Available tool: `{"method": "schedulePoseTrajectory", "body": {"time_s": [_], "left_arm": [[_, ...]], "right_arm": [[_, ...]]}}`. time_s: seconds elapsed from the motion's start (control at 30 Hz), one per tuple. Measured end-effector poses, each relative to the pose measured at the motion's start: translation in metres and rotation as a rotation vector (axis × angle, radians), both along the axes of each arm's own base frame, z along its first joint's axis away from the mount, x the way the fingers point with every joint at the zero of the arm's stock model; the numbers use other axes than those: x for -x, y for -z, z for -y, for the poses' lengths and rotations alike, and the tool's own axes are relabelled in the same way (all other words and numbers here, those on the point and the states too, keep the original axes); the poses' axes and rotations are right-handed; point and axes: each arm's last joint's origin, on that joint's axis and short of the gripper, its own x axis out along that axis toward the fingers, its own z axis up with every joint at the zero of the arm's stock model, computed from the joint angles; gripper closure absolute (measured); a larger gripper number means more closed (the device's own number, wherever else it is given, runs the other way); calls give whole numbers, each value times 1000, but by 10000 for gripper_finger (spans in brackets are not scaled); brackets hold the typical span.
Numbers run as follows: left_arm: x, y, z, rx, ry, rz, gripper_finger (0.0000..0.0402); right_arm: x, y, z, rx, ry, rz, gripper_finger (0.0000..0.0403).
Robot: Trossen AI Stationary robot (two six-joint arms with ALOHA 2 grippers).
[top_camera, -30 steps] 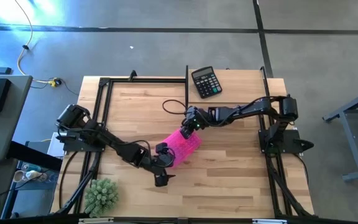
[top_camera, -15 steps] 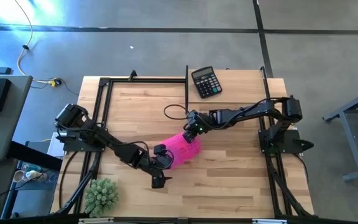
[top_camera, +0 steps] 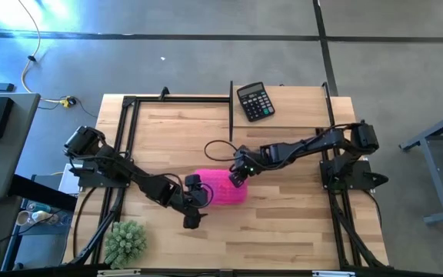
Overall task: Pack school essentials
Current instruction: Close the pink supply box, then return to Home Position
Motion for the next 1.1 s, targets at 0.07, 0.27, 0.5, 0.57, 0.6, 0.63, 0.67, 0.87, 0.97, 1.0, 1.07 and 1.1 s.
{"method": "schedulePoseTrajectory", "body": {"time_s": [0.07,0.27,0.5,0.57,0.6,0.63,0.67,0.87,0.97,1.0,1.07,1.1], "left_arm": [[0,1,-1,-12,-11,-2,2],[3,0,-2,-22,-11,-22,2],[1,-1,-1,0,0,-12,2],[1,-2,-1,5,2,-4,2],[0,-2,-1,8,3,1,2],[0,-3,0,12,5,5,2],[0,-3,0,17,7,9,2],[-4,-10,2,31,17,4,2],[-8,-16,4,41,38,21,2],[-9,-18,5,37,42,20,2],[-10,-23,5,32,49,18,2],[-11,-24,5,29,49,13,2]], "right_arm": [[1,0,-2,13,2,-11,249],[1,0,-3,3,13,-10,249],[3,-5,-3,13,-12,2,249],[4,-8,-3,20,-19,8,249],[4,-10,-2,25,-23,18,249],[5,-11,-2,29,-23,15,249],[6,-12,-1,32,-24,17,249],[8,-22,3,62,-48,49,249],[10,-26,3,74,-63,54,249],[11,-28,3,78,-69,53,249],[13,-32,3,83,-75,66,249],[14,-35,3,86,-77,71,249]]}}
